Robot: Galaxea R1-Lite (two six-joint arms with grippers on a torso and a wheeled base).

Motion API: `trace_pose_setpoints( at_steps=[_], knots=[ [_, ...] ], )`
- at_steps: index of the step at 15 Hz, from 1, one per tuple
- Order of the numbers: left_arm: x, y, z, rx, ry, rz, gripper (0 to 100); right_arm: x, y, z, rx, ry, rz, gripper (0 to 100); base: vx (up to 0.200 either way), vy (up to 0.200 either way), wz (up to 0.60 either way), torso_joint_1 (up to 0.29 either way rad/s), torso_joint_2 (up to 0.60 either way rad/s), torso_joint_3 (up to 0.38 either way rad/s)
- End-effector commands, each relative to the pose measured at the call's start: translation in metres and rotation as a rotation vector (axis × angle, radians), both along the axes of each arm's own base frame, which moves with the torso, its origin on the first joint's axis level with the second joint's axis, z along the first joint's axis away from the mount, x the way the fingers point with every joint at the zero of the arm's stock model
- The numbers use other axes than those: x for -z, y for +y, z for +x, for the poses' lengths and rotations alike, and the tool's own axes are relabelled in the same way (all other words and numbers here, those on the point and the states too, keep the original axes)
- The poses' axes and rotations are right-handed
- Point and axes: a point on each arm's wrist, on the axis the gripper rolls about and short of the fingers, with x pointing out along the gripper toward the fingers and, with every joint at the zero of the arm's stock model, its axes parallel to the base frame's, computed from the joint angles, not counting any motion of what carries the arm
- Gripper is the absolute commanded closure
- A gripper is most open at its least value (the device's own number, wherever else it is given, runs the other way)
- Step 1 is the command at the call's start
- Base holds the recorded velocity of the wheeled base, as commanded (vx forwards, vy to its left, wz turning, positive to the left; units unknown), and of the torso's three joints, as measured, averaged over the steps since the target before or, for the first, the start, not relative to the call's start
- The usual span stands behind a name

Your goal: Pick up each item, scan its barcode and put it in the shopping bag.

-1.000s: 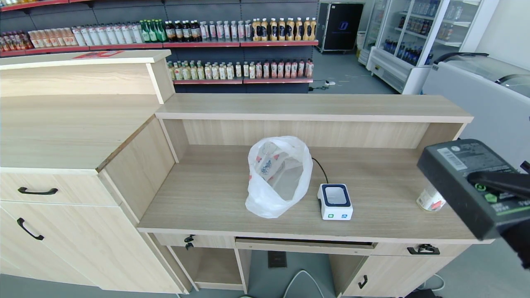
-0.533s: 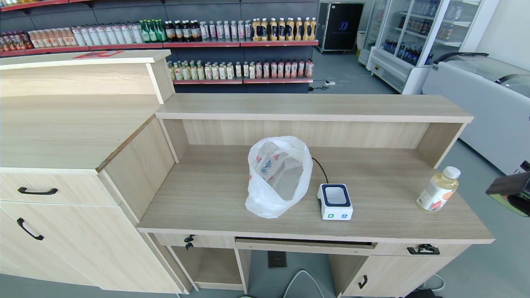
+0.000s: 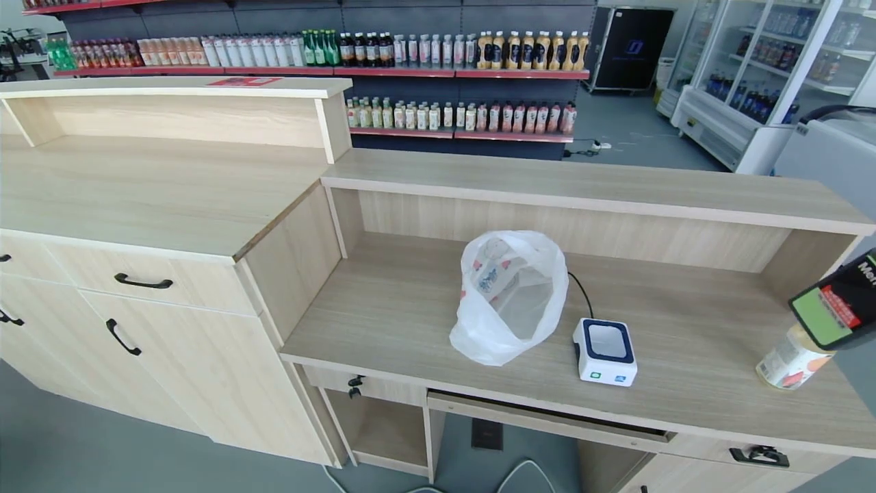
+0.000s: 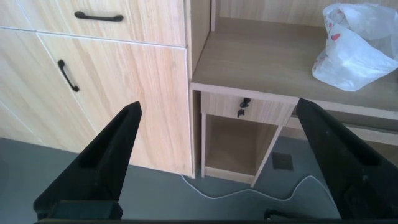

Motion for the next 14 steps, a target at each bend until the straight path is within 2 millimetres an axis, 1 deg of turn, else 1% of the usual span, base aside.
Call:
trace_pose_setpoints(
  at_steps=[1, 2, 3, 4, 5, 6, 7, 8, 9, 10, 11, 13, 14],
  knots=[
    [0.000, 0.000, 0.000, 0.000, 0.000, 0.000, 0, 0.032, -0.024, 0.082, 0.030, 0.119, 0.255, 100, 0.000, 0.000, 0.00, 0.000, 0.00, 0.000],
    [0.000, 0.000, 0.000, 0.000, 0.000, 0.000, 0, 0.049, -0.032, 0.105, 0.035, 0.167, 0.278, 100, 0.000, 0.000, 0.00, 0.000, 0.00, 0.000],
    [0.000, 0.000, 0.000, 0.000, 0.000, 0.000, 0, 0.059, -0.039, 0.125, 0.033, 0.194, 0.293, 100, 0.000, 0.000, 0.00, 0.000, 0.00, 0.000],
    [0.000, 0.000, 0.000, 0.000, 0.000, 0.000, 0, 0.069, -0.046, 0.140, -0.003, 0.202, 0.311, 100, 0.000, 0.000, 0.00, 0.000, 0.00, 0.000],
    [0.000, 0.000, 0.000, 0.000, 0.000, 0.000, 0, 0.074, -0.054, 0.149, -0.071, 0.192, 0.331, 100, 0.000, 0.000, 0.00, 0.000, 0.00, 0.000],
    [0.000, 0.000, 0.000, 0.000, 0.000, 0.000, 0, 0.078, -0.063, 0.154, -0.135, 0.187, 0.349, 100, 0.000, 0.000, 0.00, 0.000, 0.00, 0.000],
    [0.000, 0.000, 0.000, 0.000, 0.000, 0.000, 0, 0.078, -0.064, 0.154, -0.140, 0.186, 0.350, 100, 0.000, 0.000, 0.00, 0.000, 0.00, 0.000],
    [0.000, 0.000, 0.000, 0.000, 0.000, 0.000, 0, 0.085, -0.071, 0.161, -0.249, 0.187, 0.382, 100, 0.000, 0.000, 0.00, 0.000, 0.00, 0.000],
    [0.000, 0.000, 0.000, 0.000, 0.000, 0.000, 0, 0.086, -0.072, 0.162, -0.267, 0.188, 0.386, 100, 0.000, 0.000, 0.00, 0.000, 0.00, 0.000],
    [0.000, 0.000, 0.000, 0.000, 0.000, 0.000, 0, 0.090, -0.071, 0.162, -0.342, 0.186, 0.389, 100, 0.000, 0.000, 0.00, 0.000, 0.00, 0.000],
    [0.000, 0.000, 0.000, 0.000, 0.000, 0.000, 0, 0.094, -0.070, 0.160, -0.372, 0.194, 0.391, 100, 0.000, 0.000, 0.00, 0.000, 0.00, 0.000],
    [0.000, 0.000, 0.000, 0.000, 0.000, 0.000, 0, 0.106, -0.067, 0.157, -0.407, 0.219, 0.400, 100, 0.000, 0.000, 0.00, 0.000, 0.00, 0.000],
    [0.000, 0.000, 0.000, 0.000, 0.000, 0.000, 0, 0.112, -0.067, 0.160, -0.410, 0.233, 0.409, 100, 0.000, 0.000, 0.00, 0.000, 0.00, 0.000]
  ],
)
